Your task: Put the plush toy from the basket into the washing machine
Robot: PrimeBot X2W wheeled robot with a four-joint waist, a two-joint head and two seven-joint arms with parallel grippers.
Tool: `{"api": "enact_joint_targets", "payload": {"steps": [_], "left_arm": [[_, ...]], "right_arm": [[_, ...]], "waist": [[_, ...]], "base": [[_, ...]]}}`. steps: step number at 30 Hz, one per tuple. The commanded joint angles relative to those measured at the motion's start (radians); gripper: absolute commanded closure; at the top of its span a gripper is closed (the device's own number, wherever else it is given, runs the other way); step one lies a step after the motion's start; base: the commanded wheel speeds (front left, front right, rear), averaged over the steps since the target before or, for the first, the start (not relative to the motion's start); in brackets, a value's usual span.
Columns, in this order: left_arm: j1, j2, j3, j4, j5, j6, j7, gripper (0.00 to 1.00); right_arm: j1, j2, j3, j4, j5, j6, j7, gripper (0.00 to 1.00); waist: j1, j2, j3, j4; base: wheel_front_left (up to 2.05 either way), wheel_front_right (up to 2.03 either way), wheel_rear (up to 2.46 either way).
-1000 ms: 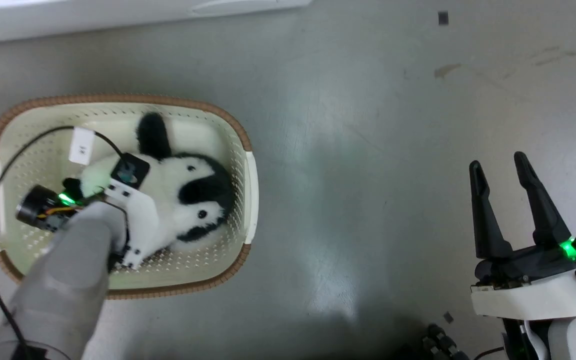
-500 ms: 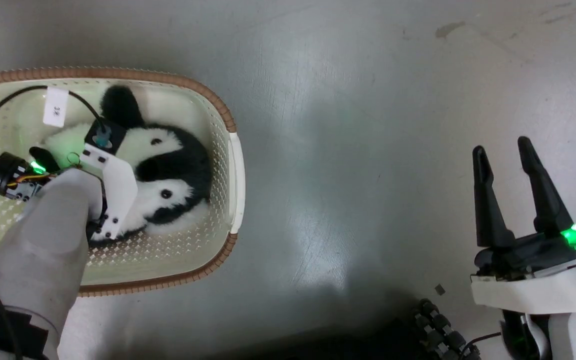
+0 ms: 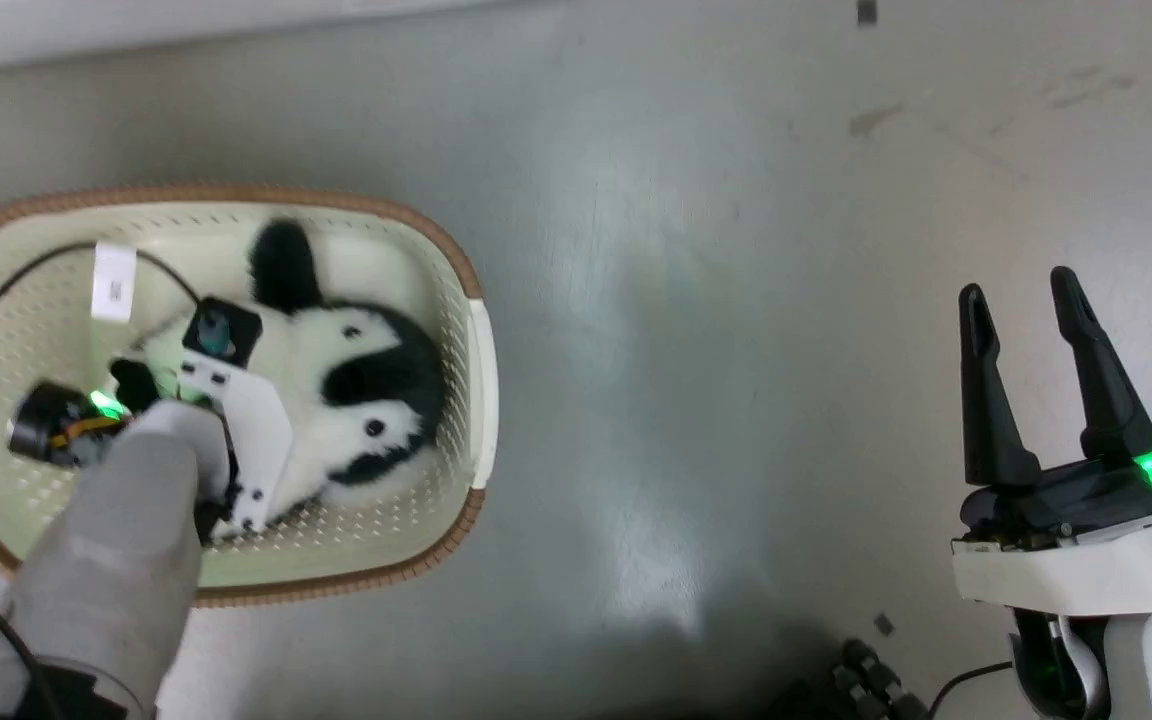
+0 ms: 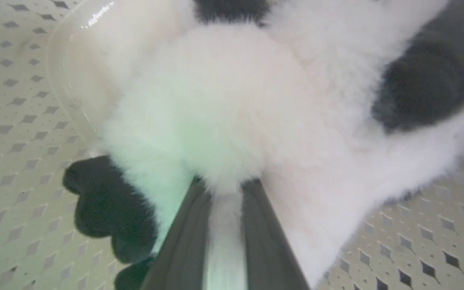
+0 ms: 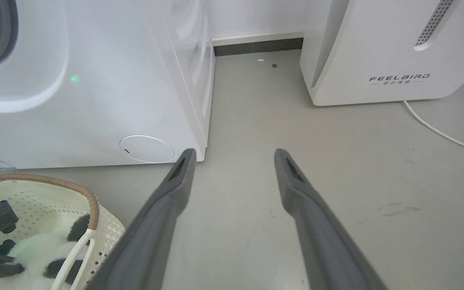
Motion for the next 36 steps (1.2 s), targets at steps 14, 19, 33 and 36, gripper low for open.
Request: {"api": "enact_joint_targets", "payload": {"steps": [14, 19, 33, 36], "left_arm": [[0.167, -0.094, 0.051, 0.013, -0.1, 0.009, -0.235, 1.0], [0.216, -0.121, 0.059, 0.006, -0.121, 0.01, -0.33, 1.0], [0.411, -0.133, 0.148, -0.329, -0.15, 0.064, -0.389, 1.0], [0.47, -0.131, 0.182, -0.446, -0.139, 0.077, -0.389, 1.0]], "right_arm": [[0.05, 0.0, -0.045, 0.052, -0.076, -0.001, -0.005, 0.0], [0.081, 0.0, -0.049, 0.066, -0.089, -0.001, -0.005, 0.0], [0.153, 0.0, -0.06, 0.079, -0.11, -0.001, -0.005, 0.0], [0.164, 0.0, -0.056, 0.08, -0.111, -0.001, -0.005, 0.0]], "waist": [[-0.0001, 0.0, -0.34, 0.086], [-0.0001, 0.0, -0.43, 0.114], [-0.0001, 0.0, -0.589, 0.182], [-0.0001, 0.0, -0.617, 0.189]], "base": [[0.0, 0.0, 0.0], [0.0, 0.0, 0.0], [0.0, 0.0, 0.0], [0.0, 0.0, 0.0]]}}
